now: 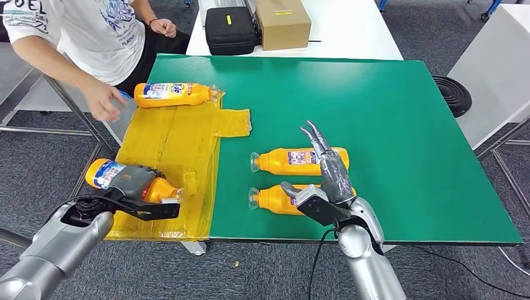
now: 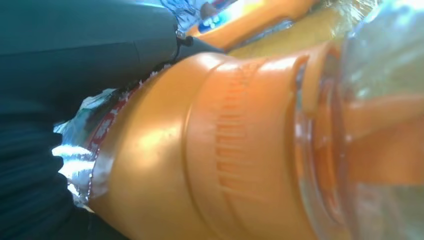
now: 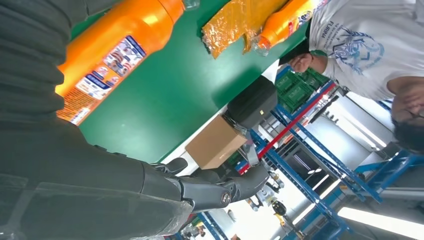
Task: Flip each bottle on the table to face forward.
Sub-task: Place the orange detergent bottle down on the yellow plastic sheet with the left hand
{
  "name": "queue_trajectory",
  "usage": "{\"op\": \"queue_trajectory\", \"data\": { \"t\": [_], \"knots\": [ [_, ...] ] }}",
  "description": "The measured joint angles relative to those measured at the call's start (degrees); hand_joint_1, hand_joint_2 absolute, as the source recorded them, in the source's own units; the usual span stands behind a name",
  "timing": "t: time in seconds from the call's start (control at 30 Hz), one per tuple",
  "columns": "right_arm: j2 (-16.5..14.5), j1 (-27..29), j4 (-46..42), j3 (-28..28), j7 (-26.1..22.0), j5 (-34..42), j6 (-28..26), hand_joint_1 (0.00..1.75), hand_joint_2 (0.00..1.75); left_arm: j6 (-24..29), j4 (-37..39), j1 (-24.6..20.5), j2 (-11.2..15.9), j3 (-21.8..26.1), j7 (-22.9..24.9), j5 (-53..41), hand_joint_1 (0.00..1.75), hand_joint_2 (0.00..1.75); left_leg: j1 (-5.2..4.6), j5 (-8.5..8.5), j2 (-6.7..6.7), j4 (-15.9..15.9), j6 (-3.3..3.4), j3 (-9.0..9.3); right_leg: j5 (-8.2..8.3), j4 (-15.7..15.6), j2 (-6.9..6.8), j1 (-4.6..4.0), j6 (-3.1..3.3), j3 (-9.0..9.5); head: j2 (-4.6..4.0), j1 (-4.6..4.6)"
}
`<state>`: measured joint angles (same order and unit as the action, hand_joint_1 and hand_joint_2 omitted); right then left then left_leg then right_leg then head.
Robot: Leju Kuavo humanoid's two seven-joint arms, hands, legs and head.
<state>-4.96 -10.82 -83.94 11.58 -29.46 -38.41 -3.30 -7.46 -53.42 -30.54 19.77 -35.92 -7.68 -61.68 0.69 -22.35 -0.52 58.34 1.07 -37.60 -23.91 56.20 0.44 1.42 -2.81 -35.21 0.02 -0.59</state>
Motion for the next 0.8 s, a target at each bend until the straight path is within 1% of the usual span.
{"op": "queue_trajectory", "data": {
  "t": [0.1, 0.2, 0.27, 0.4, 0.43, 0.53, 0.57, 0.6, 0.67, 0.7, 0.8],
  "knots": [
    [-0.01, 0.01, -0.17, -0.18, -0.07, 0.20, 0.03, 0.00, 1.75, 0.20, 3.17, -0.86, -1.90, 0.30, 0.56, -1.20, 1.75, 1.75, -0.01, 0.00, -0.40, -0.01, 0.01, 0.19, -0.10, -0.03, -0.34, 0.04, -0.03, 0.28, 0.00, -0.01],
    [-0.08, -0.05, -0.17, -0.21, -0.19, 0.49, 0.16, 0.00, 1.75, 0.21, 7.69, -2.76, -4.10, 0.78, 0.69, -1.81, 1.74, 1.75, -0.01, -0.03, -0.75, -0.04, -0.02, 0.53, -0.31, -0.06, -0.69, 0.05, 0.02, 0.52, 0.00, -0.02],
    [-0.20, -0.17, -0.15, -0.25, -0.23, 0.55, 0.23, 0.00, 1.75, 0.26, 10.88, -4.21, -5.33, 0.94, 0.51, -2.86, 1.63, 1.75, -0.02, -0.17, -0.91, -0.06, 0.01, 0.86, -0.48, -0.08, -0.86, 0.06, 0.00, 0.61, 0.00, 0.00],
    [-0.55, -0.55, 0.12, -0.50, -0.36, 0.75, 0.28, 0.00, 1.75, -1.20, 17.43, -7.53, -7.43, 0.85, -1.31, -4.76, 1.30, 1.75, -0.03, -0.28, -1.05, -0.07, 0.10, 1.32, -0.56, -0.09, -0.99, 0.07, -0.05, 1.04, 0.00, -0.01],
    [-0.59, -0.57, 0.26, -0.58, -0.41, 0.84, 0.28, 0.00, 1.75, -1.66, 18.77, -8.25, -7.84, 0.75, -1.76, -5.10, 1.15, 1.75, -0.03, -0.25, -1.05, -0.07, 0.09, 1.37, -0.54, -0.09, -0.99, 0.07, -0.03, 1.10, 0.00, -0.02],
    [-0.75, -0.57, 0.66, -0.77, -0.50, 1.00, 0.28, 0.00, 1.75, -2.79, 22.05, -9.84, -8.97, 0.34, -2.27, -5.74, 0.46, 1.75, -0.04, -0.08, -1.05, -0.07, -0.02, 1.46, -0.46, -0.08, -0.98, 0.07, 0.04, 1.22, 0.00, -0.02],
    [-0.83, -0.57, 0.80, -0.81, -0.51, 1.01, 0.28, 0.00, 1.75, -3.25, 22.92, -10.24, -9.32, 0.25, -2.40, -5.81, 0.29, 1.75, -0.04, -0.04, -1.06, -0.07, -0.04, 1.47, -0.45, -0.07, -0.99, 0.07, 0.05, 1.25, 0.00, -0.01],
    [-0.92, -0.57, 0.93, -0.84, -0.51, 1.01, 0.28, 0.00, 1.75, -3.76, 23.69, -10.57, -9.64, 0.19, -2.58, -5.87, 0.17, 1.75, -0.04, -0.01, -1.06, -0.07, -0.05, 1.49, -0.44, -0.07, -1.01, 0.08, 0.06, 1.29, 0.00, -0.02],
    [-1.12, -0.57, 1.20, -0.89, -0.57, 1.02, 0.28, 0.00, 1.75, -4.81, 24.95, -11.27, -10.08, 0.09, -3.09, -5.97, 0.03, 1.75, -0.04, 0.02, -1.08, -0.07, -0.01, 1.51, -0.40, -0.06, -1.02, 0.07, 0.08, 1.53, 0.00, -0.01],
    [-1.22, -0.56, 1.36, -0.90, -0.66, 1.02, 0.28, 0.00, 1.75, -5.37, 25.48, -11.59, -10.20, 0.01, -3.46, -6.00, 0.00, 1.75, -0.04, 0.03, -1.07, -0.07, 0.00, 1.53, -0.36, -0.06, -1.01, 0.07, 0.06, 1.68, 0.00, -0.02],
    [-1.51, -0.64, 2.03, -0.91, -1.10, 1.05, 0.28, 0.00, 1.75, -7.24, 26.74, -12.53, -10.35, -0.25, -5.13, -6.03, 0.00, 1.75, -0.04, 0.07, -1.04, -0.07, -0.01, 1.57, -0.26, -0.05, -0.97, 0.07, -0.01, 1.91, 0.00, -0.02]
  ]
}}
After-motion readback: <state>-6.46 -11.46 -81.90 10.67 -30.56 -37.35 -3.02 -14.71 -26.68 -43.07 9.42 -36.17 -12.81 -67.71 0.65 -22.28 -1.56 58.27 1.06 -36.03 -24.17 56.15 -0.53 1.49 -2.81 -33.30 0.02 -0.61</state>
